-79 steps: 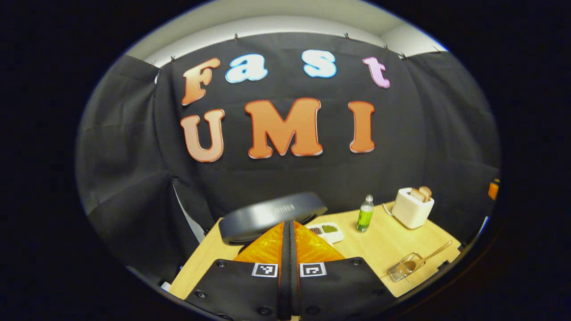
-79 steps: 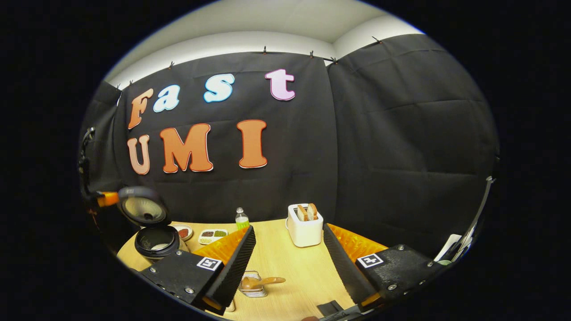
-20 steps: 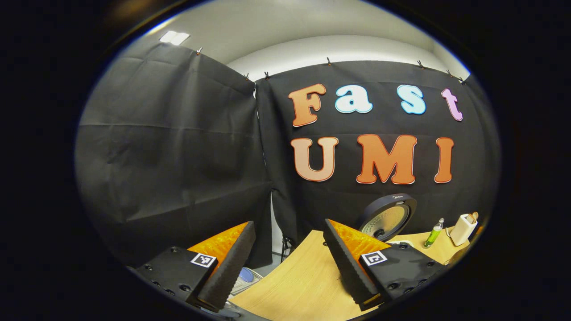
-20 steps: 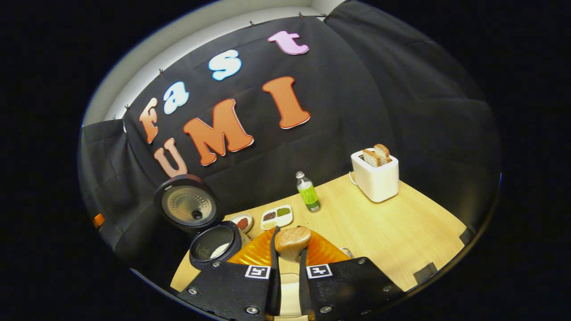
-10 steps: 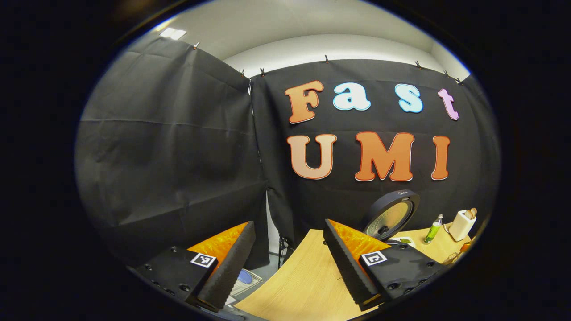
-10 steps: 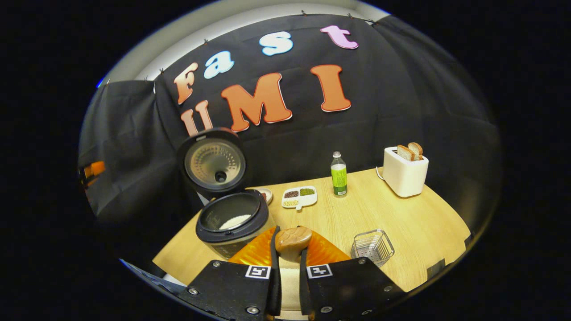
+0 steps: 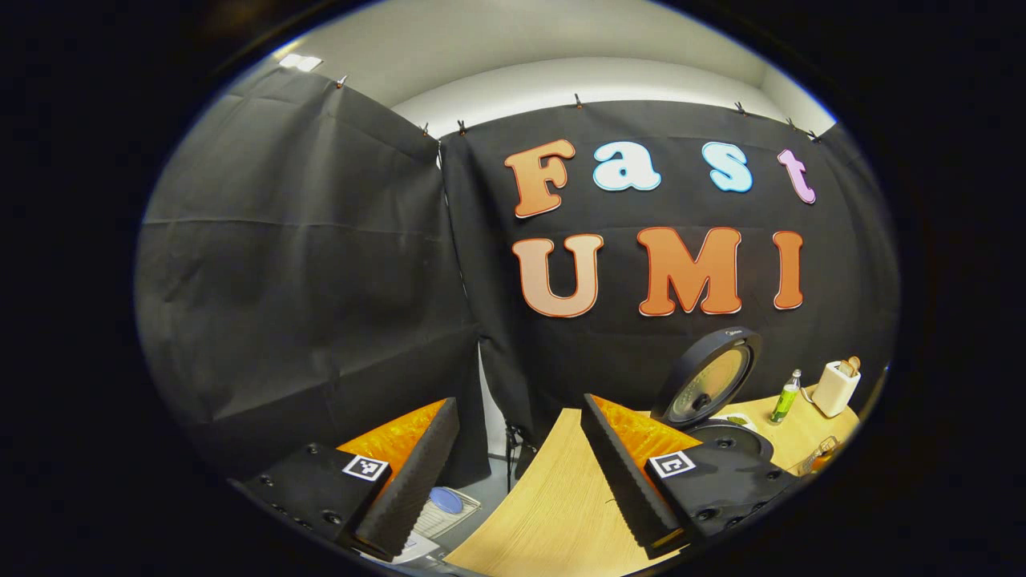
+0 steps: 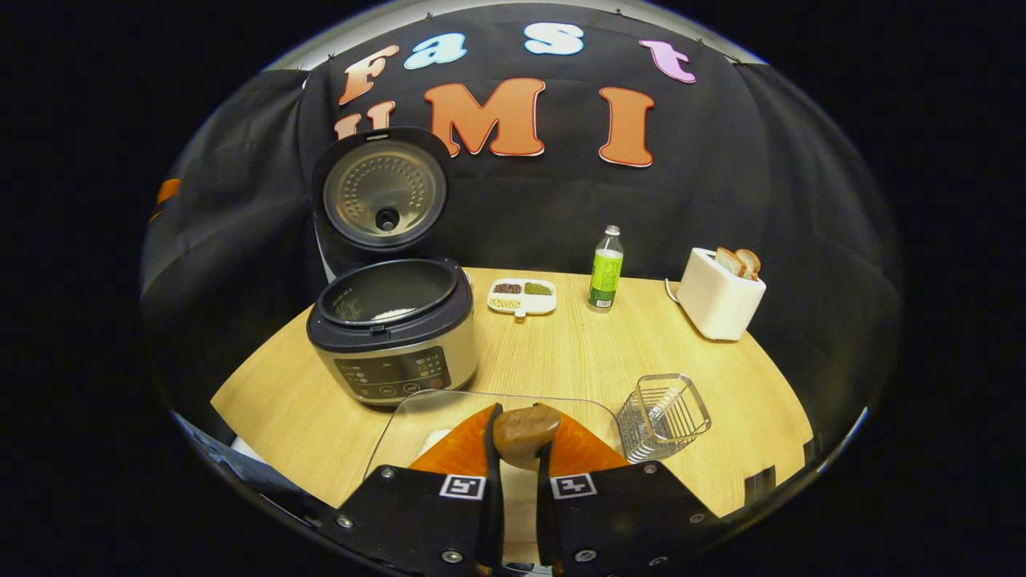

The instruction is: Close the left gripper, press the button to open the rice cooker; take a wooden spoon from the chopstick holder with the right hand, scoop a spoonful of rice and pour it into the rice cooker, then put the wooden spoon back into the chopstick holder.

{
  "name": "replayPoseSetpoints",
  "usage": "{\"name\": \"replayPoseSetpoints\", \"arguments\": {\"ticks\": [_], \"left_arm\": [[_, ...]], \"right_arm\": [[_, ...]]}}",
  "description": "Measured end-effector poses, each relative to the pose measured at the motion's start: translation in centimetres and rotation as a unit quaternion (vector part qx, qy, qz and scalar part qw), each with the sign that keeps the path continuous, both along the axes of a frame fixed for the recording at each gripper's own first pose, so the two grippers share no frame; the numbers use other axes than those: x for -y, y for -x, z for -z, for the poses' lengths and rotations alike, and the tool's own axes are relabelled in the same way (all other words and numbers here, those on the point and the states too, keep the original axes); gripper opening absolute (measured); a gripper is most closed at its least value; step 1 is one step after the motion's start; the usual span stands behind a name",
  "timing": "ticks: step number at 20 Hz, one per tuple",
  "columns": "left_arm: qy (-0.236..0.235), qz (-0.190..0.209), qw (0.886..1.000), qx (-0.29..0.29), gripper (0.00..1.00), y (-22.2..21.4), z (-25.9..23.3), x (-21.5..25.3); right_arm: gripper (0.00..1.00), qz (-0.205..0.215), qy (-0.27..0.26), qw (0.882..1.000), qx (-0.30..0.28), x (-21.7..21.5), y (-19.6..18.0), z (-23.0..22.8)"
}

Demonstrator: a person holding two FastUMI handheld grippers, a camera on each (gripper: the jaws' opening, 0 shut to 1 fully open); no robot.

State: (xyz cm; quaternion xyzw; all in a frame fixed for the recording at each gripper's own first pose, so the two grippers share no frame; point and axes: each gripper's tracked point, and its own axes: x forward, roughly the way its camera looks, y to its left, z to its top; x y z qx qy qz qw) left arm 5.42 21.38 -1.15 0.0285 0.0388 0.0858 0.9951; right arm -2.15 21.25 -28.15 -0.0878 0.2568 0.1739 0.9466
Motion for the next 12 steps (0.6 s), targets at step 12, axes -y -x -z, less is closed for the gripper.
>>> {"name": "replayPoseSetpoints", "arguments": {"ticks": [12], "left_arm": [[0.016, 0.015, 1.000, -0.018, 0.97, -1.1, 1.4, 0.7]], "right_arm": [[0.16, 0.063, -0.255, 0.961, -0.091, -2.9, 1.0, 0.9]]}}
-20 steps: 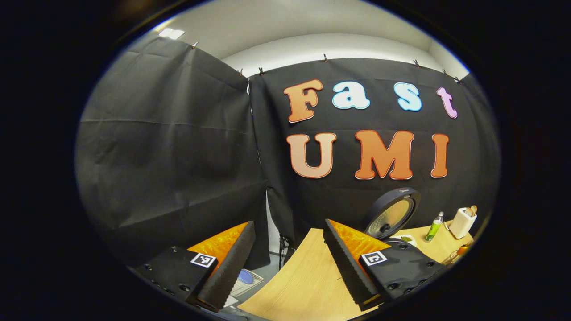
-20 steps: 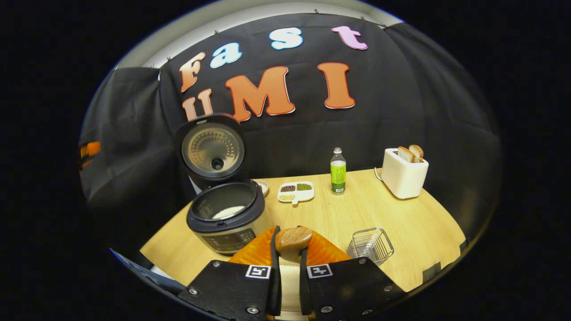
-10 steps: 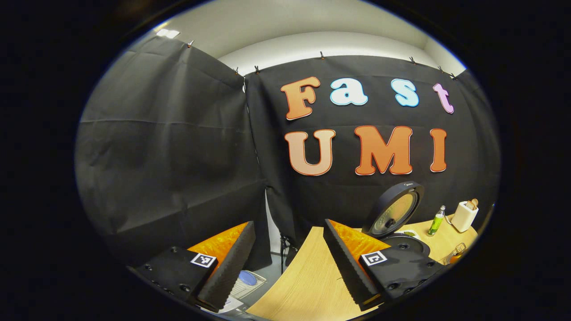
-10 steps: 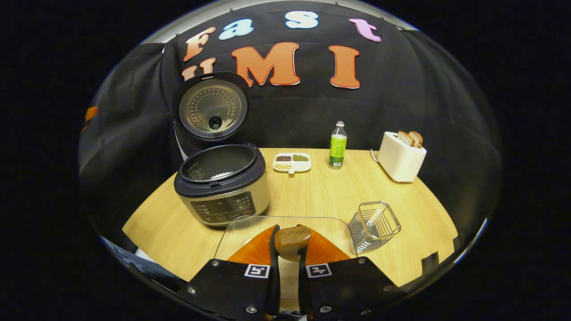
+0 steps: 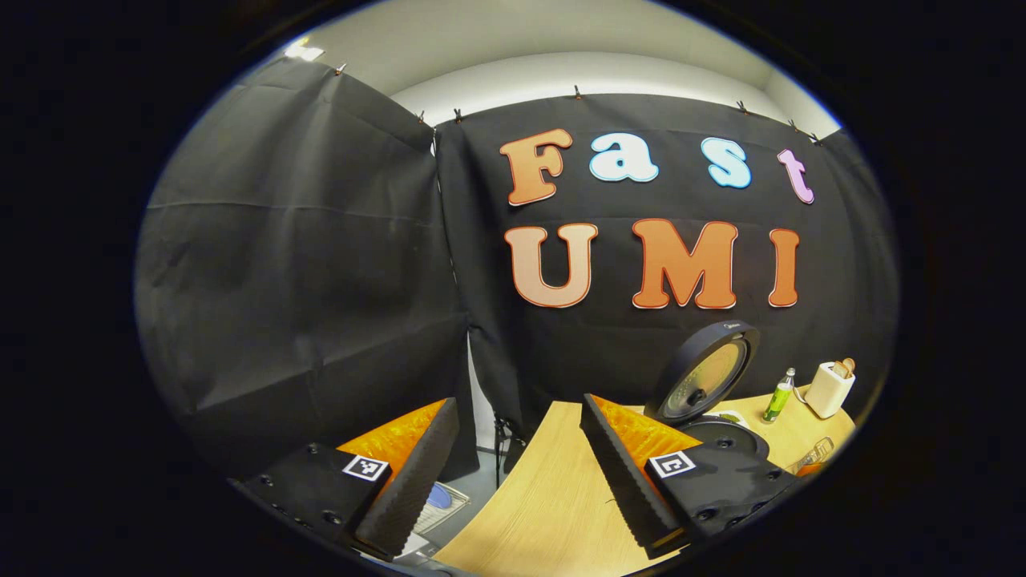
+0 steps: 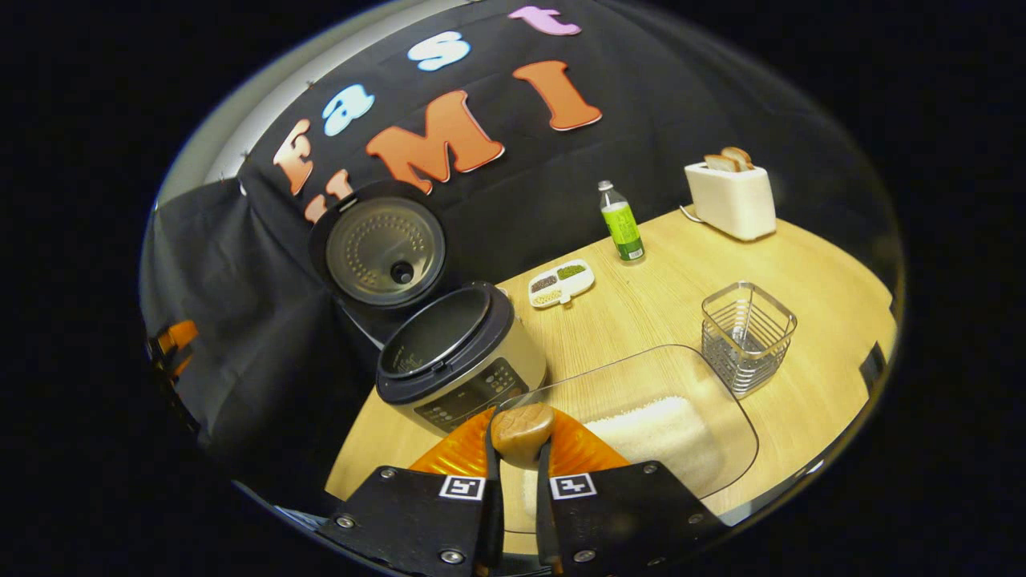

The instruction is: Close the left gripper, press the button to open the rice cooker; take a wooden spoon from the chopstick holder with the right hand, scoop a spoonful of rice and pour it into the rice cooker, then put the wooden spoon back into the chopstick holder.

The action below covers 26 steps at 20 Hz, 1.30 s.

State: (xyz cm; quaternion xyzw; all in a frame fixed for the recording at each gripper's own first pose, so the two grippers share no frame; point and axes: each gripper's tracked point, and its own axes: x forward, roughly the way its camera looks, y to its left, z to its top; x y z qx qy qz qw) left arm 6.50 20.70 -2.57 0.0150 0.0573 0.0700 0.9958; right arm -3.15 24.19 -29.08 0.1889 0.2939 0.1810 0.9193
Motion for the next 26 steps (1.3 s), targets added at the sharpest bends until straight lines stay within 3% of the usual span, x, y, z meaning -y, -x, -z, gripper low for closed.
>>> {"name": "replayPoseSetpoints", "arguments": {"ticks": [5, 11, 20, 26], "left_arm": [[-0.004, 0.005, 1.000, 0.008, 1.00, -0.7, -0.5, 0.5], [-0.008, 0.013, 1.000, 0.020, 0.97, -0.9, -1.1, 1.5], [-0.013, 0.020, 0.999, 0.026, 0.97, -0.7, -1.8, 2.9], [-0.009, 0.019, 0.999, 0.034, 0.97, -0.1, -2.4, 2.9]], "right_arm": [[0.15, 0.065, -0.110, 0.990, -0.054, 2.6, -0.8, 0.7], [0.15, 0.099, -0.189, 0.974, -0.082, 4.4, -0.9, 0.0], [0.15, 0.146, -0.319, 0.933, -0.079, 7.7, -1.7, -4.6], [0.16, 0.171, -0.366, 0.912, -0.076, 8.7, -2.8, -7.8]]}}
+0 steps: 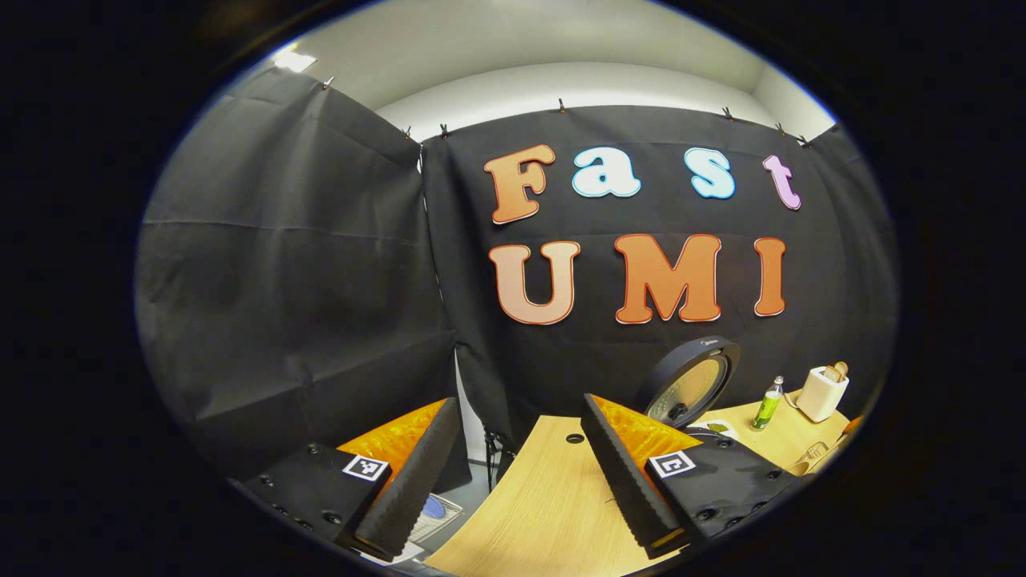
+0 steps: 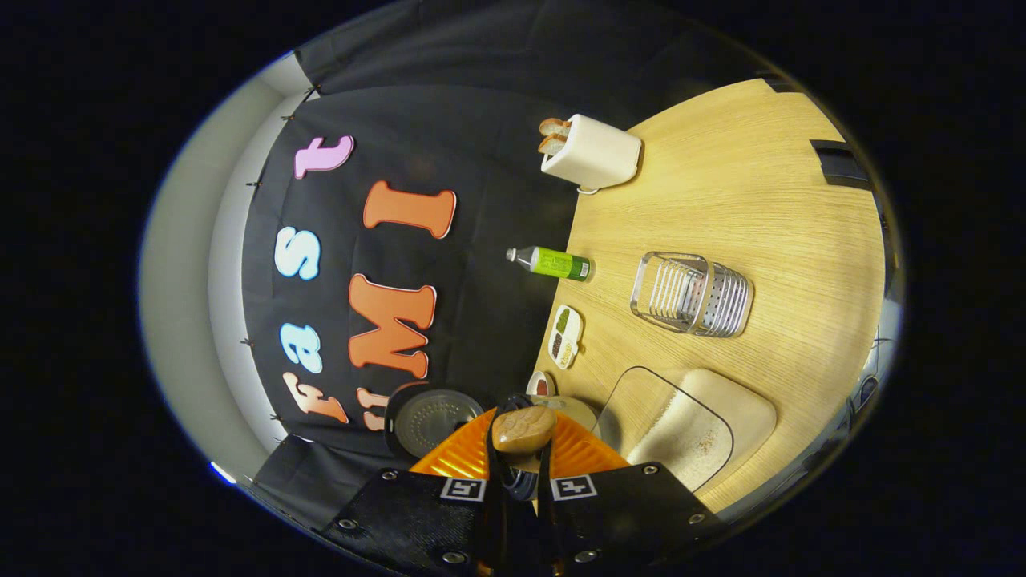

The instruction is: Close the left gripper, press the button to open the rice cooker; take a wooden spoon from the chopstick holder with the right hand, scoop a spoonful of rice and pour it into the rice cooker, then put the wooden spoon back into the chopstick holder.

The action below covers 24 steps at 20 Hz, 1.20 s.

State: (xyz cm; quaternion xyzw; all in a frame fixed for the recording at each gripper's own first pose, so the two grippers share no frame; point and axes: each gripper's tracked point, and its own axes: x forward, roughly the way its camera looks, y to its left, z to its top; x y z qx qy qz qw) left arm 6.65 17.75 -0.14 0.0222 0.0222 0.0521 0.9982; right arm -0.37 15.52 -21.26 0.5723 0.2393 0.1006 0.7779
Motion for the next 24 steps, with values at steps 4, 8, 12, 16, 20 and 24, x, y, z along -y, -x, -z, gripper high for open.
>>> {"name": "replayPoseSetpoints", "arguments": {"ticks": [4, 8, 12, 16, 20, 24], "left_arm": [[0.009, 0.001, 1.000, 0.003, 0.97, 0.1, 0.0, 0.1], [0.019, 0.001, 1.000, 0.003, 1.00, 0.5, 0.1, 0.2], [0.028, -0.003, 1.000, 0.001, 1.00, 1.4, 0.5, 0.0], [0.031, -0.012, 0.999, -0.004, 1.00, 2.6, 1.1, -1.0], [0.034, -0.028, 0.999, -0.007, 0.98, 3.9, 1.3, -2.6], [0.036, -0.050, 0.998, -0.006, 1.00, 5.2, 1.3, -4.9]], "right_arm": [[0.15, 0.006, -0.015, 1.000, 0.010, -0.1, -0.3, -3.1], [0.15, 0.007, -0.030, 0.999, 0.025, -0.5, -1.1, -6.5], [0.15, 0.007, -0.031, 0.999, 0.022, -1.3, -2.2, -8.5], [0.15, -0.007, -0.027, 0.999, 0.034, -3.1, -3.3, -10.4], [0.15, -0.028, -0.038, 0.998, 0.048, -6.2, -5.0, -12.1], [0.15, -0.051, -0.035, 0.996, 0.063, -9.3, -6.4, -13.6]]}}
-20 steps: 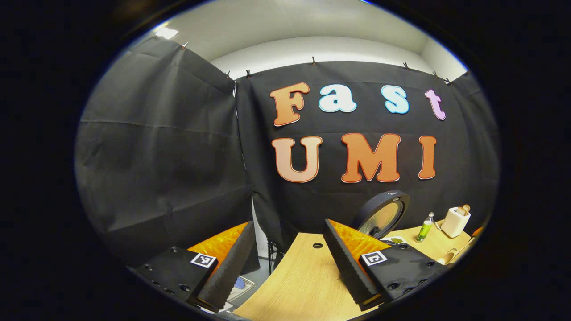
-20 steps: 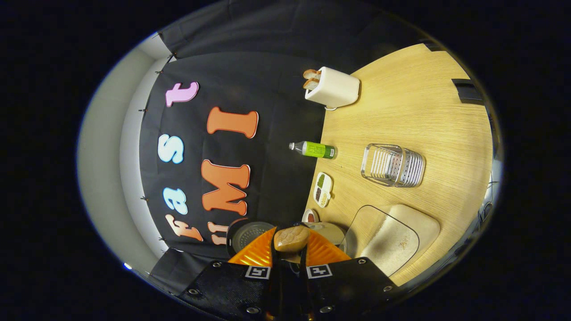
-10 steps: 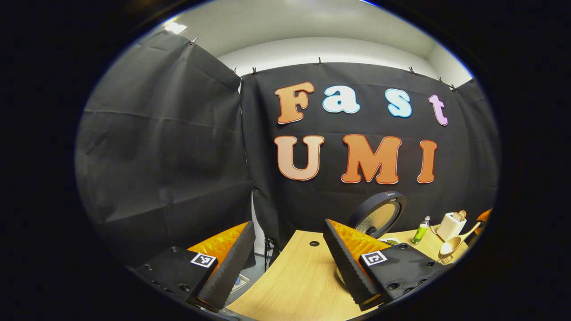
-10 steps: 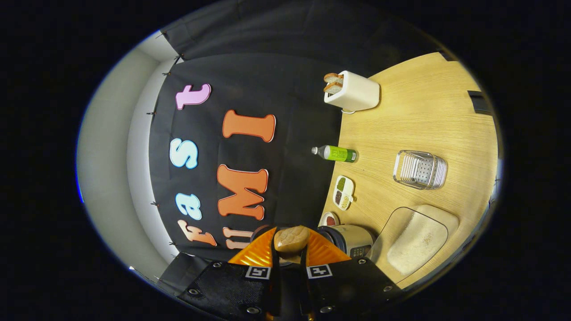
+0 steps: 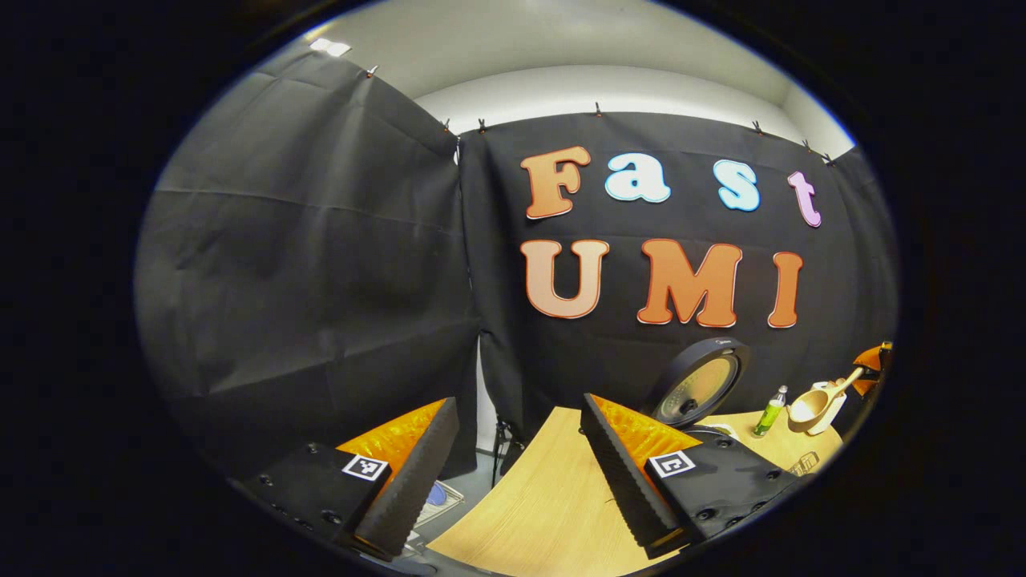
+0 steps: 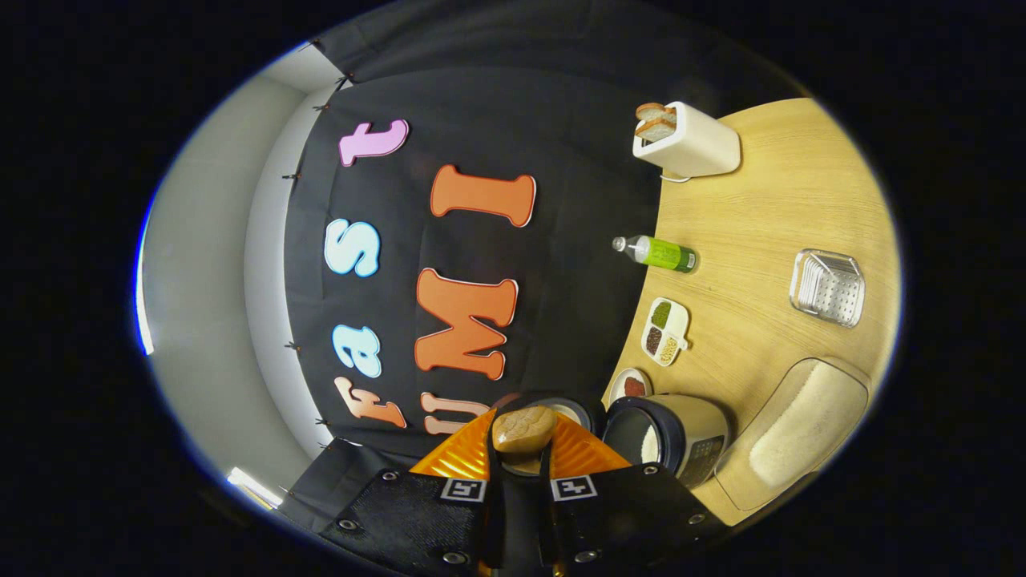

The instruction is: Close the left gripper, press the button to open the rice cooker; take a wooden spoon from the chopstick holder with the right hand, scoop a spoonful of rice and pour it into the rice cooker, then put the wooden spoon back into the chopstick holder.

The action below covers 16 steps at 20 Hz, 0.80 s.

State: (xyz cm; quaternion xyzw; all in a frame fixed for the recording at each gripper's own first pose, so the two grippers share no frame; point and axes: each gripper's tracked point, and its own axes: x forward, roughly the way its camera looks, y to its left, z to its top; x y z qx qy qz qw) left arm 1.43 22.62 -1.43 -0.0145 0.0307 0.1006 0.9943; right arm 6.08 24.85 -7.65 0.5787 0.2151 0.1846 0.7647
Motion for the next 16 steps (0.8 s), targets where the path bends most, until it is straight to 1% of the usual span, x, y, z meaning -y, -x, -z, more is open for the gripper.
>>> {"name": "replayPoseSetpoints", "arguments": {"ticks": [2, 3, 9, 11, 14, 16], "left_arm": [[0.002, -0.011, 1.000, 0.000, 1.00, 0.7, 0.1, -0.9], [0.001, -0.016, 1.000, -0.001, 0.97, 1.1, 0.3, -1.4], [-0.003, -0.046, 0.999, 0.003, 0.97, 3.0, 0.1, -4.5], [-0.007, -0.050, 0.999, 0.004, 0.97, 3.3, 0.3, -5.1], [-0.009, -0.054, 0.999, 0.000, 0.98, 3.8, 0.7, -5.7], [-0.012, -0.058, 0.998, -0.001, 0.97, 4.0, 0.7, -6.1]], "right_arm": [[0.15, -0.009, 0.002, 1.000, 0.007, -1.6, -0.8, -0.6], [0.15, -0.012, 0.005, 1.000, 0.009, -2.1, -1.3, -0.8], [0.15, -0.029, 0.031, 0.999, 0.016, -5.7, -3.3, -0.5], [0.15, -0.036, 0.059, 0.997, 0.027, -6.7, -3.5, -0.1], [0.15, -0.040, 0.114, 0.991, 0.055, -8.2, -3.9, -0.1], [0.15, -0.045, 0.131, 0.988, 0.068, -9.1, -4.0, -0.3]]}}
